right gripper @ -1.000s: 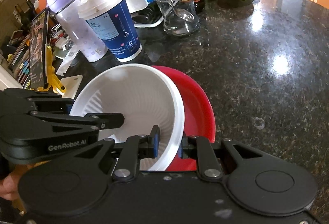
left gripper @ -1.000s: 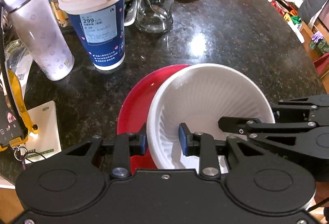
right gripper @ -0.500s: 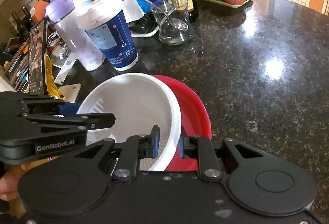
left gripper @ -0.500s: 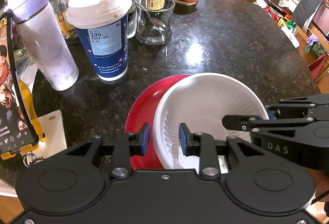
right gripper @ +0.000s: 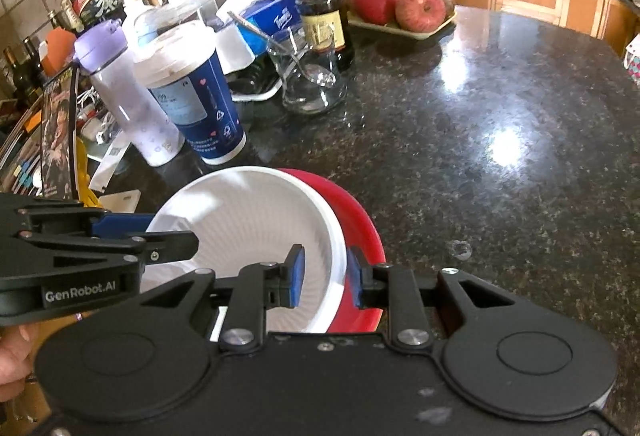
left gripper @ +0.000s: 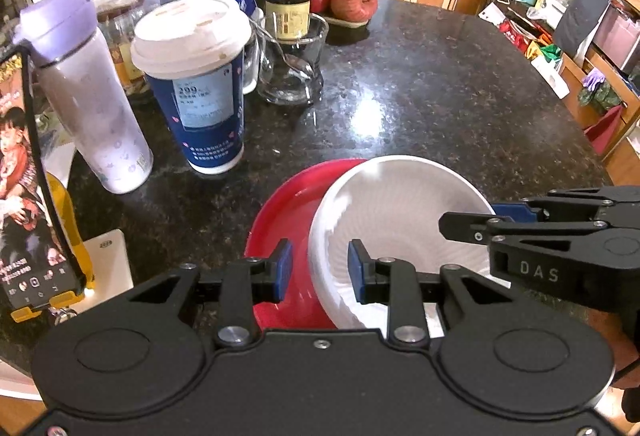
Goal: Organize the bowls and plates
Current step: 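Carry the white bowls over the red plate stack with the left gripper, then lower the white bowls onto the red plates and open the left gripper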
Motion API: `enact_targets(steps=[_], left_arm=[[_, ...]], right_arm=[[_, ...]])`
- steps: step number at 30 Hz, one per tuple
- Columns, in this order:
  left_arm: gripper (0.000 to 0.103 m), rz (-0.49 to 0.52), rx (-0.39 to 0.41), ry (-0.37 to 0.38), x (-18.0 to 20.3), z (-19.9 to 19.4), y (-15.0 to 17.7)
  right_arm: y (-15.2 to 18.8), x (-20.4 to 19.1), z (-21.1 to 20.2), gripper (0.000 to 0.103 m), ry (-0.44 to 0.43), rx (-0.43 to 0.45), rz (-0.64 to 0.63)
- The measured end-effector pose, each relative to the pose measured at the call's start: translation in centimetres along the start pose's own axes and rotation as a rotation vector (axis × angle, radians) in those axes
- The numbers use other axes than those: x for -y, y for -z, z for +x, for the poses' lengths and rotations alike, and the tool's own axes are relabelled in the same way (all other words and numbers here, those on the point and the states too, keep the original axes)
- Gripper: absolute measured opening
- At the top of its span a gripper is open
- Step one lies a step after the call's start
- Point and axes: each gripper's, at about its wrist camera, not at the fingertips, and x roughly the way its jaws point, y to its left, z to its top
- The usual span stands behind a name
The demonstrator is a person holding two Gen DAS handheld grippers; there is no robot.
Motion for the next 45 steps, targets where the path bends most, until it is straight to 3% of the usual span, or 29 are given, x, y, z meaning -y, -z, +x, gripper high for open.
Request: enact_targets(steps=[11, 25, 36, 41, 45], left_arm=[[0.038, 0.017, 0.113, -0.010, -0.1, -2.4, 1.0], [0.038, -0.030, 0.280, -0.057, 1.2, -5.1, 4.3], [0.038, -0.061, 0.316, -0.172, 2.6, -5.3, 7.1], [0.038, -0.078, 0.282, -0.166, 3.1, -5.2, 8.4], [0.038, -0.084, 0.266, -0.170, 3.2, -5.5, 9.3]], right_arm=[[1.5, -1.2, -3.5, 0.025, 0.042, 0.153, 0.020], [6.6, -3.5, -8.2, 0.026, 0.061, 0.331, -0.008], [11.5, -4.0, -9.5, 0.026, 0.098, 0.363, -0.006], [13.3, -4.2, -10.3, 0.031, 0.094, 0.364, 0.019], [14.5, -4.6, -10.8, 0.042, 0.098, 0.368, 0.044]])
